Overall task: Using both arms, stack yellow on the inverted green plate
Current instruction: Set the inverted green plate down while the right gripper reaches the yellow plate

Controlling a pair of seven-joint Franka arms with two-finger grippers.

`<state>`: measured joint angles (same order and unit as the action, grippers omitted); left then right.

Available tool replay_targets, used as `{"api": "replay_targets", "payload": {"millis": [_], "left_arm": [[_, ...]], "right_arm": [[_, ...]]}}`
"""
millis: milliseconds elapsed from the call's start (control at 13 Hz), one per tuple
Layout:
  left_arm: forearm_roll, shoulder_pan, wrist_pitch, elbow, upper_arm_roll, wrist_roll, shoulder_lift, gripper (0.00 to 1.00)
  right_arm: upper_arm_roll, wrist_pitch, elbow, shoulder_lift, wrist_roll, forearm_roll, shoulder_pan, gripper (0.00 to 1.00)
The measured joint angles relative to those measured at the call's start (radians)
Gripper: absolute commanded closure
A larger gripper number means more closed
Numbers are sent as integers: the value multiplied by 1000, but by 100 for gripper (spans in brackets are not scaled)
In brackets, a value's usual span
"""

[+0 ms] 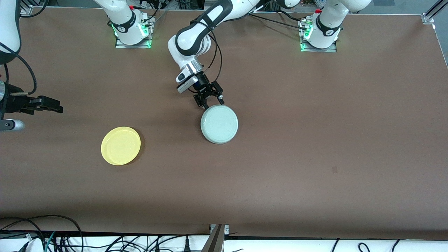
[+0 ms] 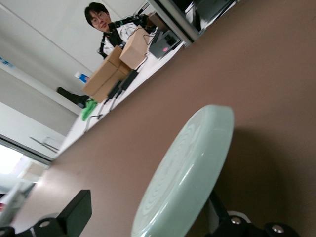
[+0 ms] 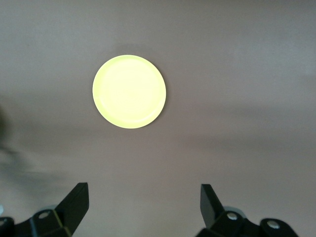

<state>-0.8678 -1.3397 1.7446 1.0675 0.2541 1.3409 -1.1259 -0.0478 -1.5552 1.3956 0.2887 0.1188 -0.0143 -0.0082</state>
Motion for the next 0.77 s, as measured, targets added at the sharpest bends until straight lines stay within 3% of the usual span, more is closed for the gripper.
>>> {"api": "replay_targets", "payload": {"millis": [386, 618, 772], "left_arm": [[229, 27, 322, -27, 0, 347, 2, 0], [500, 132, 523, -49, 1, 378, 14, 0], [699, 226, 566, -67, -11, 322, 57, 0]], "right_arm": [[-3, -70, 3, 77, 0, 7, 16, 0], [-11, -174, 5, 183, 0, 12, 11, 0], [-16, -232, 5, 254, -1, 12, -1, 0]]}}
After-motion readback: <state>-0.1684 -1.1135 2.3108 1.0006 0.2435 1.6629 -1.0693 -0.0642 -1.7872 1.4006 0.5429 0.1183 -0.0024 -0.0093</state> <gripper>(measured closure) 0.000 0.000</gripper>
